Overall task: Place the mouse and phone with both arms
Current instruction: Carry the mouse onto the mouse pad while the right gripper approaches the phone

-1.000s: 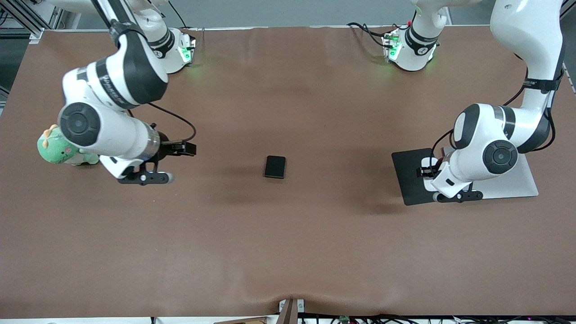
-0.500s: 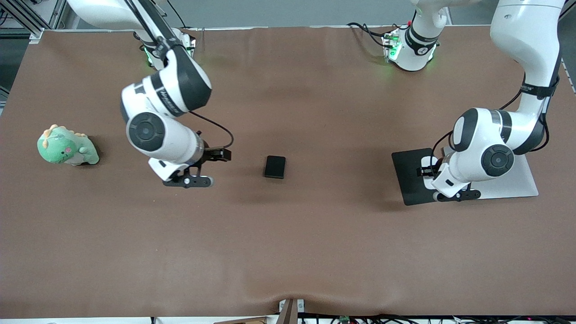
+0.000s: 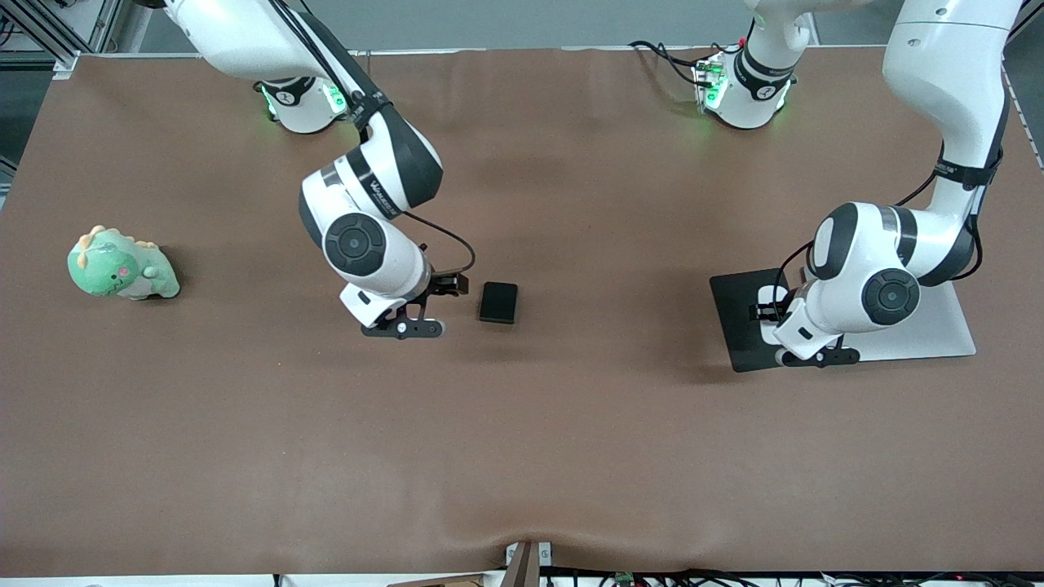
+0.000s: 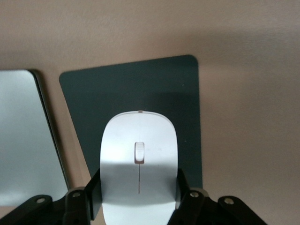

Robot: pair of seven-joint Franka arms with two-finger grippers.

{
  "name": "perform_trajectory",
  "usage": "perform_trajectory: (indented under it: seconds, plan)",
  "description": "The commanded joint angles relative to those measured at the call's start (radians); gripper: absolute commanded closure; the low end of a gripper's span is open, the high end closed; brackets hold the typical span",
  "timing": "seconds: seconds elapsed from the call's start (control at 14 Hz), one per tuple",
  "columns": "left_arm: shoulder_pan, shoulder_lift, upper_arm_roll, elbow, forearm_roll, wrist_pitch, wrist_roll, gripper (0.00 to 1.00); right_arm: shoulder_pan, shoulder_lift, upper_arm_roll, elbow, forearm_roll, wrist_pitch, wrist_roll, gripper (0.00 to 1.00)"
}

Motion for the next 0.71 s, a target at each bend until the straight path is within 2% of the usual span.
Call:
perform_trajectory:
  seconds: [0.0, 0.21, 0.64]
  plan:
    - [0.006, -0.024, -0.010, -0.001, 0.017, -0.008, 0.053, 1.00, 0.014, 0.051, -0.002, -0.005, 0.004, 0.058, 0.019, 0.00]
    - [0.003, -0.023, -0.012, -0.001, 0.009, -0.008, 0.108, 1.00, 0.044, 0.082, -0.004, -0.005, 0.004, 0.084, 0.059, 0.00]
    - [-0.008, -0.003, -0.078, -0.013, 0.009, -0.006, 0.106, 1.00, 0.101, 0.157, -0.002, -0.004, 0.006, 0.189, 0.131, 0.00]
